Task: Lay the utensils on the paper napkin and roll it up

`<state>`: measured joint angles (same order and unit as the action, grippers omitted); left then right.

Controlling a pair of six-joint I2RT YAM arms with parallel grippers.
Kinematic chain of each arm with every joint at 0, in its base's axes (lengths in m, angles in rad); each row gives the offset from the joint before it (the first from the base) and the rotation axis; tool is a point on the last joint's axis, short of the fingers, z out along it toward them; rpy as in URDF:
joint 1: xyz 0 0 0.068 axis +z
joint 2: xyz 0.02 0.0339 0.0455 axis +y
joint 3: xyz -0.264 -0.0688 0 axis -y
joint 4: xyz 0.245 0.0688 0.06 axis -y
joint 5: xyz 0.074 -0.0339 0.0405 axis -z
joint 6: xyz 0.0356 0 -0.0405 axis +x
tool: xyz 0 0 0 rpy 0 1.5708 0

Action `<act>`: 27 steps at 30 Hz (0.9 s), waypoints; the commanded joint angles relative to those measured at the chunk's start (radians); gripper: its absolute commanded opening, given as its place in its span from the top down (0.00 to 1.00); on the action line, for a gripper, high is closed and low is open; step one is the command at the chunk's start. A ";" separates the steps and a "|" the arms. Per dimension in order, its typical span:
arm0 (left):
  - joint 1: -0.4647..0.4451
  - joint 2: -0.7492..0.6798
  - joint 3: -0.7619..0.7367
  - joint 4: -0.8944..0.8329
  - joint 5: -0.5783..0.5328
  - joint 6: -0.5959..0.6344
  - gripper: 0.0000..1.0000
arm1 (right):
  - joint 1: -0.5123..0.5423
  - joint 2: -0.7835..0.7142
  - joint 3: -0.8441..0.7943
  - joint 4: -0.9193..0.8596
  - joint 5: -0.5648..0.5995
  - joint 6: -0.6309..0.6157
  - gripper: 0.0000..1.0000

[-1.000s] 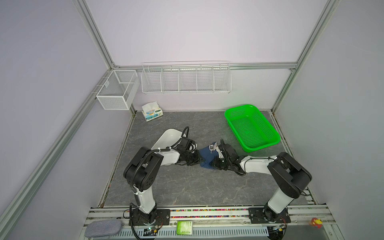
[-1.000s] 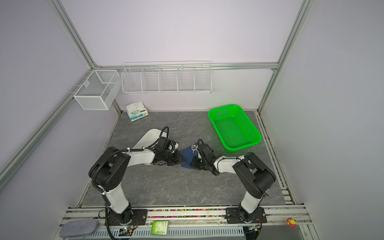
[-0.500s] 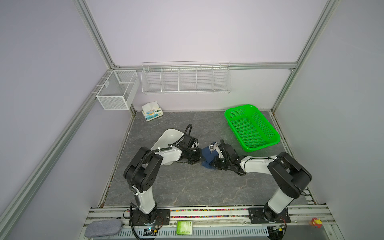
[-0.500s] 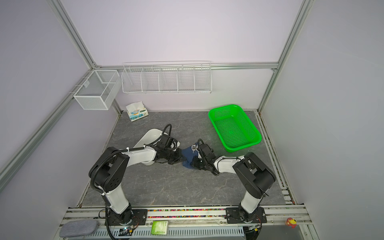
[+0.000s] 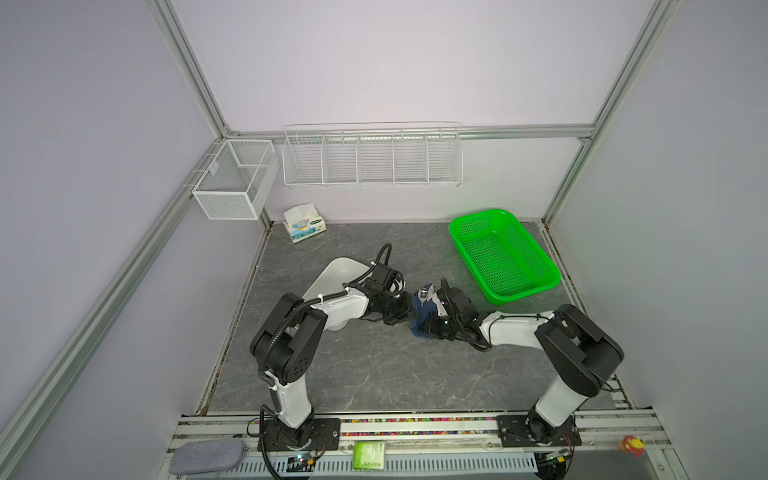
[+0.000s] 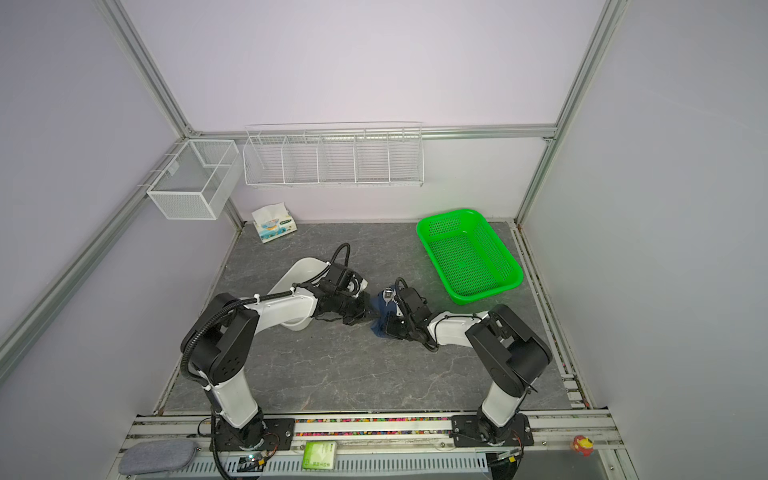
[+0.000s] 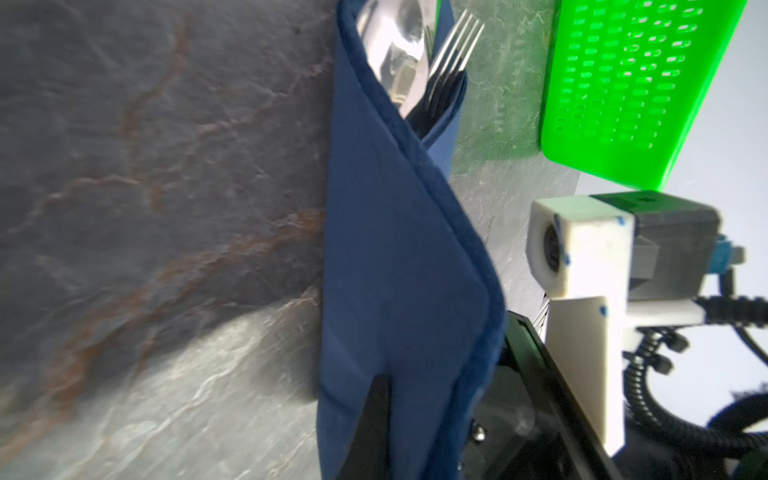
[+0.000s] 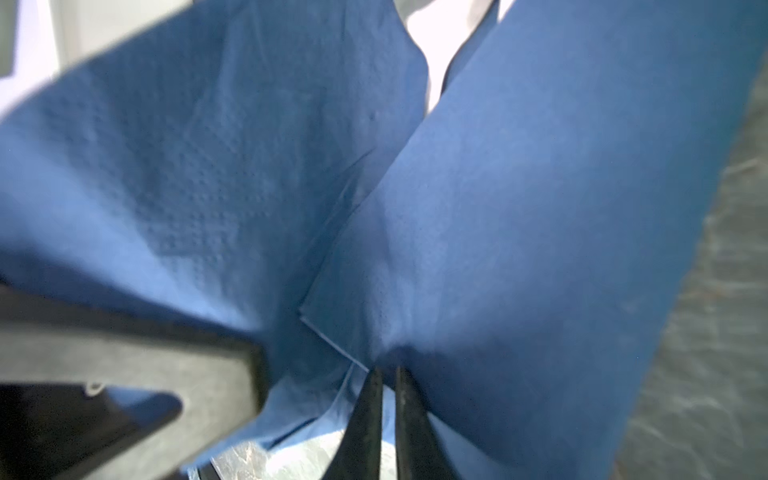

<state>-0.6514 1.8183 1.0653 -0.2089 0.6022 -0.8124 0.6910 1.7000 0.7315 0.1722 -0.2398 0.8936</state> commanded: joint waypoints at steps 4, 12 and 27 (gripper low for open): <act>-0.022 0.018 0.045 -0.025 -0.023 -0.024 0.91 | 0.003 0.000 -0.011 -0.061 0.025 0.002 0.87; -0.024 0.013 0.019 0.022 -0.076 -0.094 0.91 | 0.004 -0.018 -0.010 -0.035 0.011 -0.002 0.87; -0.024 0.045 0.021 0.066 -0.085 -0.143 0.92 | -0.001 -0.096 -0.055 -0.022 0.024 -0.001 0.85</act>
<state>-0.6689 1.8435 1.0843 -0.1669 0.5224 -0.9371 0.6907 1.6379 0.6979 0.1673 -0.2359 0.8906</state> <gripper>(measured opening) 0.076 0.153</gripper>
